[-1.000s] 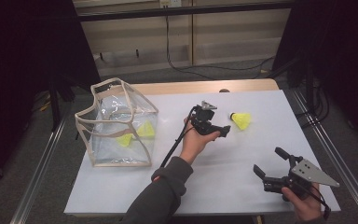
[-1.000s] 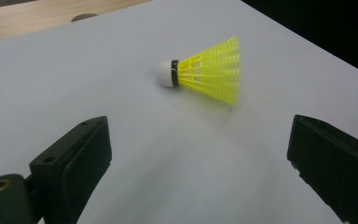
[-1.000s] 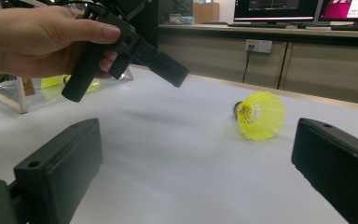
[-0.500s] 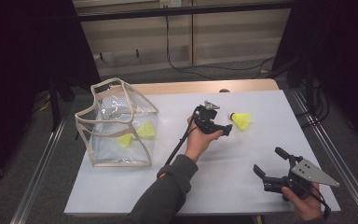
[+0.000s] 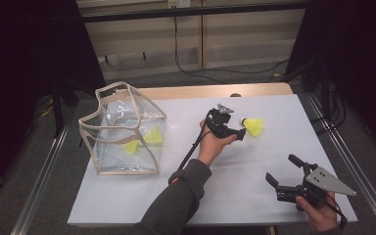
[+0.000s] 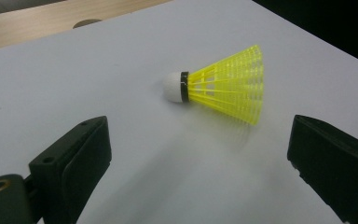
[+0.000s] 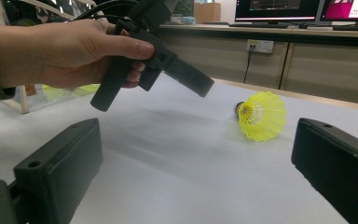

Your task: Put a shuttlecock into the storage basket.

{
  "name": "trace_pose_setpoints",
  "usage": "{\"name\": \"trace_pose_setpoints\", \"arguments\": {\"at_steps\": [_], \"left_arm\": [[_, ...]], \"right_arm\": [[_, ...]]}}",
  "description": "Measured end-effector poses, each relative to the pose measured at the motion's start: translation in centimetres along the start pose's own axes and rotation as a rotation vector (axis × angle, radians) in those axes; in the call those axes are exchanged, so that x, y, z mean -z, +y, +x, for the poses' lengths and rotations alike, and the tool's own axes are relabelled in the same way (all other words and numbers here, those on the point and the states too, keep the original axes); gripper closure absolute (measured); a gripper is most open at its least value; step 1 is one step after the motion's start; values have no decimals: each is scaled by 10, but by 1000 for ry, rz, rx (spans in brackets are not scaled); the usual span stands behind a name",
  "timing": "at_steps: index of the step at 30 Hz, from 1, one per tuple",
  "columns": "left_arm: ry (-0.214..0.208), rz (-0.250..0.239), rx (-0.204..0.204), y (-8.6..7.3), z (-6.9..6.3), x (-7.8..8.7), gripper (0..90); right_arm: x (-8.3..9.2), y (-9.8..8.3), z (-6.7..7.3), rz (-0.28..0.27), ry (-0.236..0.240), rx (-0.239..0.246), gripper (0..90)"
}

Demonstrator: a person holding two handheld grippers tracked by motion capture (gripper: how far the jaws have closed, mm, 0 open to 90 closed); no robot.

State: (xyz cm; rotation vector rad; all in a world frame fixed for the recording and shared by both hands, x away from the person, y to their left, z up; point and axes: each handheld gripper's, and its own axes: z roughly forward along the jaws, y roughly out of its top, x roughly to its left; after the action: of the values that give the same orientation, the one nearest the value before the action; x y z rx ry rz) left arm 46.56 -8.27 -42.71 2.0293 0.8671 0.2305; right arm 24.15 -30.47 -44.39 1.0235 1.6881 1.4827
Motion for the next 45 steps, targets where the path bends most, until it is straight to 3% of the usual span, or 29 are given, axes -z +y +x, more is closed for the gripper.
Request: {"name": "trace_pose_setpoints", "arguments": {"at_steps": [16, 23, 29, 45], "left_arm": [[-11, 11, -7, 0, -8, -19, 62], [4, 0, 13, 2, -8, -26, 62], [18, 5, -14, 5, -11, -29, 64], [34, -4, -15, 8, -17, -41, 61]], "right_arm": [[0, 0, -1, 0, -4, -4, 17], [0, 0, -1, 1, -1, 1, 17], [0, 0, -1, -1, -2, 1, 17], [1, 0, -2, -4, -5, -3, 17]]}}
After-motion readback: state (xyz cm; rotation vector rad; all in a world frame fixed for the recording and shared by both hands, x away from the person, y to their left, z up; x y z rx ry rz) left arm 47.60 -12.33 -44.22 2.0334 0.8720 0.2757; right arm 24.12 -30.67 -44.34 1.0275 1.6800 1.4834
